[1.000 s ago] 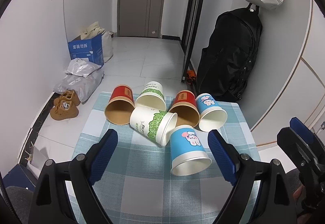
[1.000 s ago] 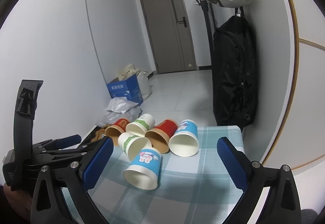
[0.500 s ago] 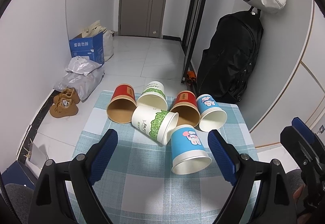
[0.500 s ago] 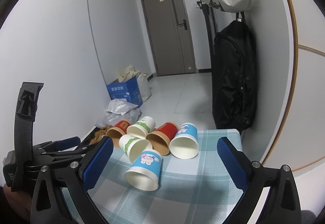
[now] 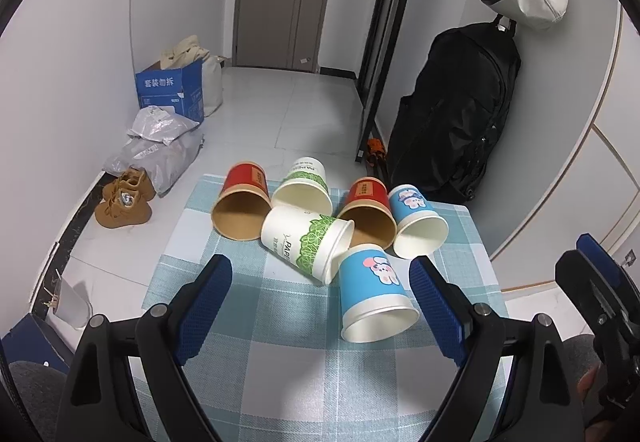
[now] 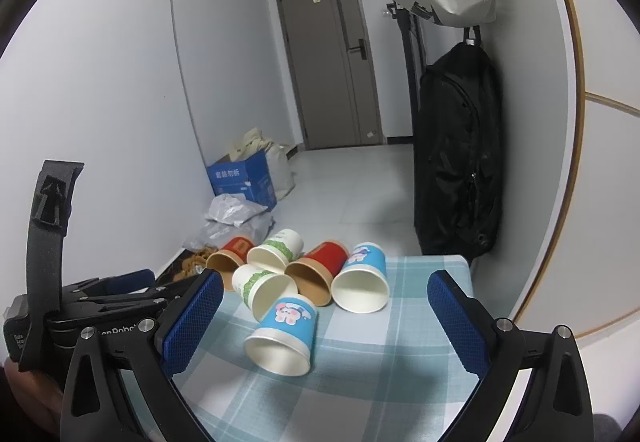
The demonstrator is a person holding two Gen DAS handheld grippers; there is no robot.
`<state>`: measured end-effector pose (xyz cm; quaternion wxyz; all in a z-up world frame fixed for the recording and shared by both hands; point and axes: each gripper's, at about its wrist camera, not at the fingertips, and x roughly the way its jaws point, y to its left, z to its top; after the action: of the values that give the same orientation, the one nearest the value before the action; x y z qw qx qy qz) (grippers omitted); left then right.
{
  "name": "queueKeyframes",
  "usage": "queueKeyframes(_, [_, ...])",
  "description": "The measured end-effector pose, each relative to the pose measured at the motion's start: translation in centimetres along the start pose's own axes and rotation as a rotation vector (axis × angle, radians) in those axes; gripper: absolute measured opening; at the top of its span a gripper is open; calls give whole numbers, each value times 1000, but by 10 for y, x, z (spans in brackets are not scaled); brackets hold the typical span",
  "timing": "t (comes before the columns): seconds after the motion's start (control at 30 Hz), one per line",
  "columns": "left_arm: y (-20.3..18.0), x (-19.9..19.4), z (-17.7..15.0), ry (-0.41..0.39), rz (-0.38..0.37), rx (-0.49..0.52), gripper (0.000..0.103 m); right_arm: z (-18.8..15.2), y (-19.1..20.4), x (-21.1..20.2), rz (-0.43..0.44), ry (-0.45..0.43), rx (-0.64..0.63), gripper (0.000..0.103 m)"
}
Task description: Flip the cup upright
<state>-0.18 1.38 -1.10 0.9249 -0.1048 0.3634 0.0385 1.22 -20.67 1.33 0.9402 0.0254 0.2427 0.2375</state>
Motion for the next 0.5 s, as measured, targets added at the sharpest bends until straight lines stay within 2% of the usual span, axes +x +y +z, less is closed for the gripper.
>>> queueKeyframes(0.5, [-1, 3, -1, 4, 6, -3, 87, -1, -1, 3, -2, 7, 6, 103])
